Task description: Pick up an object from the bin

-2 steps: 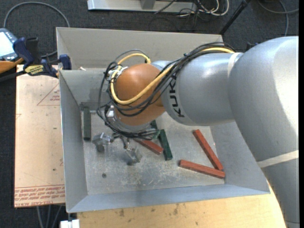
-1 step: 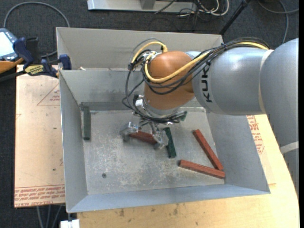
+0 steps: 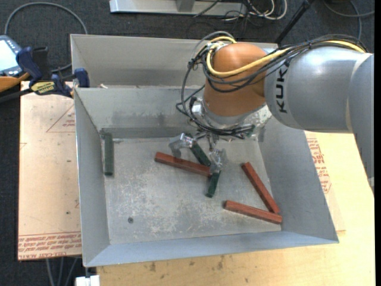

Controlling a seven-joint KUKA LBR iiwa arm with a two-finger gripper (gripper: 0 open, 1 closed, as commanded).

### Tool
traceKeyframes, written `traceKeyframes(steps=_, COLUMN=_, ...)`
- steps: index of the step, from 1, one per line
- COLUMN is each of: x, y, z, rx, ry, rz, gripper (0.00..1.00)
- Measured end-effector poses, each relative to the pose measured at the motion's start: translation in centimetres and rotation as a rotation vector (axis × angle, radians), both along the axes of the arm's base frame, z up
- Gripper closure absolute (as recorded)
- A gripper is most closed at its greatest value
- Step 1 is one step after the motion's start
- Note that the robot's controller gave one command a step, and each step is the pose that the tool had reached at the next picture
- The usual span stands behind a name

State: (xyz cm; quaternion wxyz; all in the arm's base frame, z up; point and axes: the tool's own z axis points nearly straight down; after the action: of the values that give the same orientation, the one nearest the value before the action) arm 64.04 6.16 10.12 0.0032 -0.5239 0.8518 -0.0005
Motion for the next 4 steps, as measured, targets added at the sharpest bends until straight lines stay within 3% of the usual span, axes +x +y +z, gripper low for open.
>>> traceKeyframes(steps=1, x=1.7, y=-2.8, z=-2.9, rx=-0.001, ry=-0.002, rz=0.585, gripper=0.00)
traceKeyframes(steps=2, x=0.9, y=-1.7, z=-3.0, rx=-0.003, ry=-0.001, rz=0.927, gripper=0.00)
traceKeyframes(steps=3, x=1.0, y=-1.8, z=-2.8, rx=-0.005, ry=-0.003, rz=0.926, gripper=1.00)
traceKeyframes(steps=4, x=1.1, y=-1.7, z=-2.4, rx=-0.002, ry=0.000, rz=0.920, gripper=1.00)
